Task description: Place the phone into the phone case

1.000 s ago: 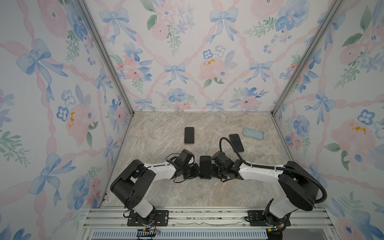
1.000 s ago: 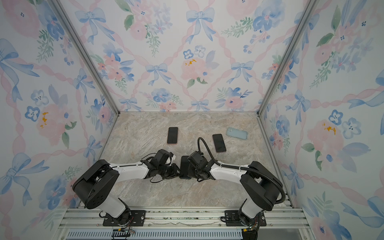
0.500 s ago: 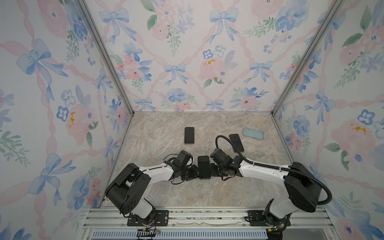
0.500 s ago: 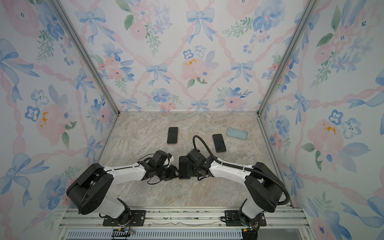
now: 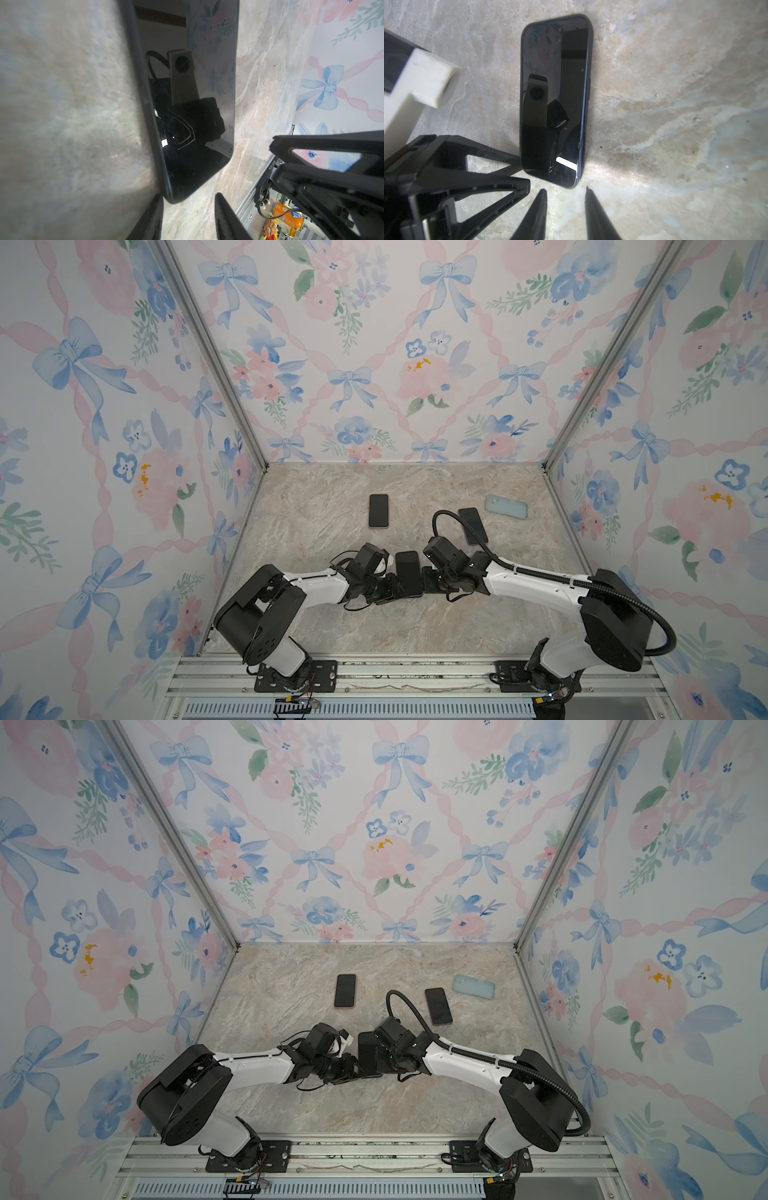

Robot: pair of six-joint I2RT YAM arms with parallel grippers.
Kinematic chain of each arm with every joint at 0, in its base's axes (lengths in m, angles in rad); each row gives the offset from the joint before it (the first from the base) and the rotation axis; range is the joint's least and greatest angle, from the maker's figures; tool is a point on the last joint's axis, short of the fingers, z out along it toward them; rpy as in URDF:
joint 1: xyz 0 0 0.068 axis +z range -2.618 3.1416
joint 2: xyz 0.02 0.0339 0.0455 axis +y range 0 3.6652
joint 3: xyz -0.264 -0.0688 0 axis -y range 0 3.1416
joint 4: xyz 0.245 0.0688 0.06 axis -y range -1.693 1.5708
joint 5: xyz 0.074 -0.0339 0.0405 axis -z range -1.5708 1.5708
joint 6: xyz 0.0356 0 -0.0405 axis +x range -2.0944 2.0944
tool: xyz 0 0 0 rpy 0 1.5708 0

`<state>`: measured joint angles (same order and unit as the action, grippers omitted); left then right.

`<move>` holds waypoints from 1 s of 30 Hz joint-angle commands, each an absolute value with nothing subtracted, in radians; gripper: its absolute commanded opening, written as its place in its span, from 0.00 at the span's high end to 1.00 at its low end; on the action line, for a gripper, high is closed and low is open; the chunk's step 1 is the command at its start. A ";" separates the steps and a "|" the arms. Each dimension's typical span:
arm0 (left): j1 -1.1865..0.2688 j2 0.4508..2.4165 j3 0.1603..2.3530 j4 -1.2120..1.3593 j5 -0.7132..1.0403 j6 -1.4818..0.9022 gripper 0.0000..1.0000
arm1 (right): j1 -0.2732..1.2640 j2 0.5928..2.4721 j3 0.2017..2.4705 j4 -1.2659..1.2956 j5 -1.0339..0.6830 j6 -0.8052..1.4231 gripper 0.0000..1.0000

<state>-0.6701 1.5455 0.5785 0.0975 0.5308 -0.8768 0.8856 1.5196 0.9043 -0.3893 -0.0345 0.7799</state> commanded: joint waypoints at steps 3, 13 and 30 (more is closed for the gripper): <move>-0.689 1.596 0.574 0.112 0.541 -0.886 0.58 | 0.882 1.552 0.868 -0.370 -0.067 0.762 0.69; -0.660 1.592 0.561 0.117 0.541 -0.873 0.60 | 0.861 1.607 0.856 -0.336 -0.092 0.739 0.77; -0.627 1.606 0.557 0.107 0.532 -0.861 0.62 | 0.818 1.606 0.855 -0.350 -0.091 0.716 0.75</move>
<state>-0.6403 1.5814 0.5785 0.1524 0.5663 -0.8833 0.8364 1.5909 0.8696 -0.3477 -0.0967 0.7315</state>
